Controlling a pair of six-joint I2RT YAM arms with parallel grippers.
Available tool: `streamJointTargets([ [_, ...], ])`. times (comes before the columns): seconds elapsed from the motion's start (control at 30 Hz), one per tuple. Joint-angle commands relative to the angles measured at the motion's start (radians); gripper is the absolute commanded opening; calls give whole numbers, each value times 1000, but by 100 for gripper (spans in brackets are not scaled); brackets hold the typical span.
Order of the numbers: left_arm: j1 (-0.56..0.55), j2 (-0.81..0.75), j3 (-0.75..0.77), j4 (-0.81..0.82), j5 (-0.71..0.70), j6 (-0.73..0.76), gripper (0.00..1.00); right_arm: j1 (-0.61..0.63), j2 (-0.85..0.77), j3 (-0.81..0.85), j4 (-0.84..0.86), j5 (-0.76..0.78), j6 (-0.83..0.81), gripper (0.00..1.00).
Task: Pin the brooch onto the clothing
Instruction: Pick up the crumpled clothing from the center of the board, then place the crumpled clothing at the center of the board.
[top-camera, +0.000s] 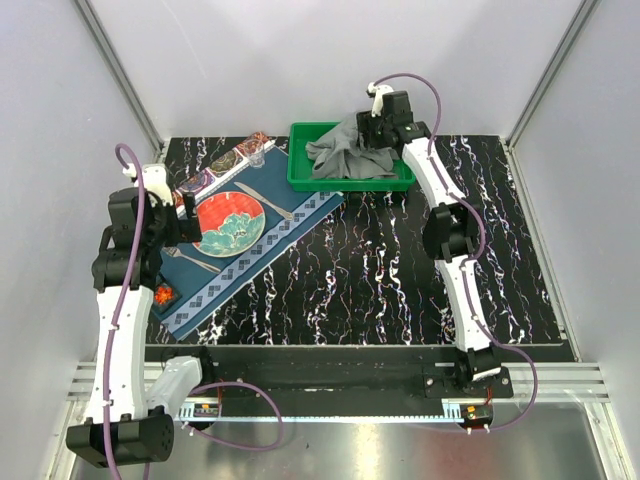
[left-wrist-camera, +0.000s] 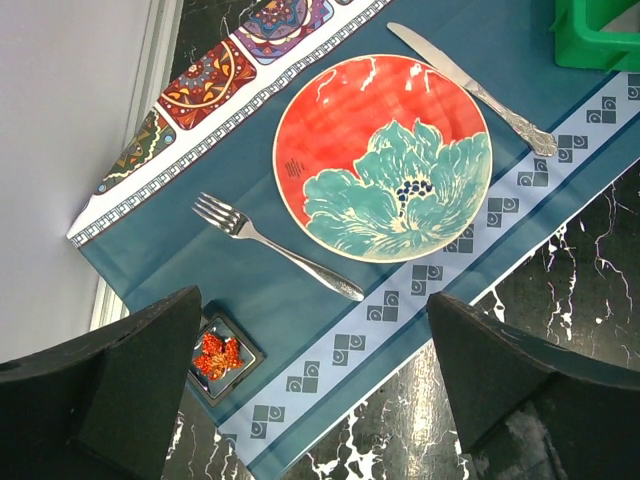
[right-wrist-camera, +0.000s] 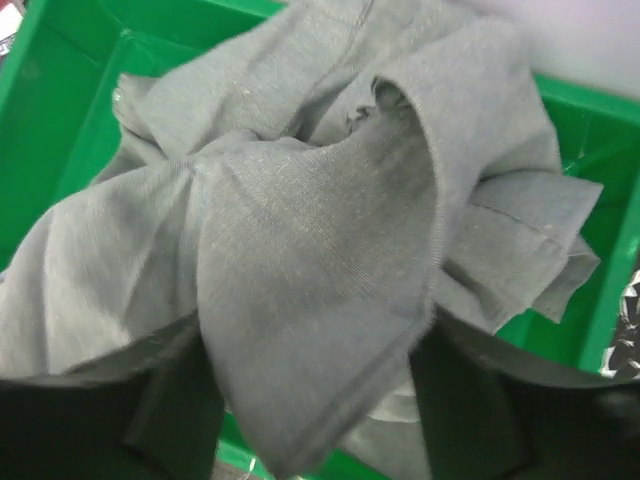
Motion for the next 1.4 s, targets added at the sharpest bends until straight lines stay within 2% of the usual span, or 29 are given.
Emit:
streamJointTargets([
  [0.0,2,-5,5,34,8,-14,99,7,-74,11,47,25,-36,55],
  [0.03,2,-7,6,31,10,-14,99,7,-102,3,47,8,-44,25],
  [0.1,2,-8,11,31,13,-3,99,5,-193,-3,45,-13,-53,0],
  [0.47,3,9,80,31,272,-5,99,7,-658,3,32,-190,-94,0],
  [0.67,2,-13,110,42,384,0,99,7,-853,4,28,-240,-50,0],
  [0.83,2,-46,100,40,531,58,99,7,-1005,-100,16,-317,31,0],
  [0.93,2,-63,84,31,623,98,99,7,-1114,-299,28,-336,82,0],
  [0.97,2,-66,80,27,661,124,99,7,-1178,-439,39,-340,96,0],
  [1.03,2,-68,68,4,692,144,99,7,-1250,-604,106,-352,129,0],
  [1.07,0,-68,64,-3,721,165,99,7,-1325,-769,137,-362,171,0],
  [1.17,0,-65,49,-41,783,221,99,8,-1434,-1041,228,-400,281,0],
  [1.27,0,-74,21,-50,819,286,99,13,-1488,-1230,254,-443,344,0],
  [1.37,-24,-82,-11,-55,841,351,99,14,-1553,-1357,237,-418,367,0],
])
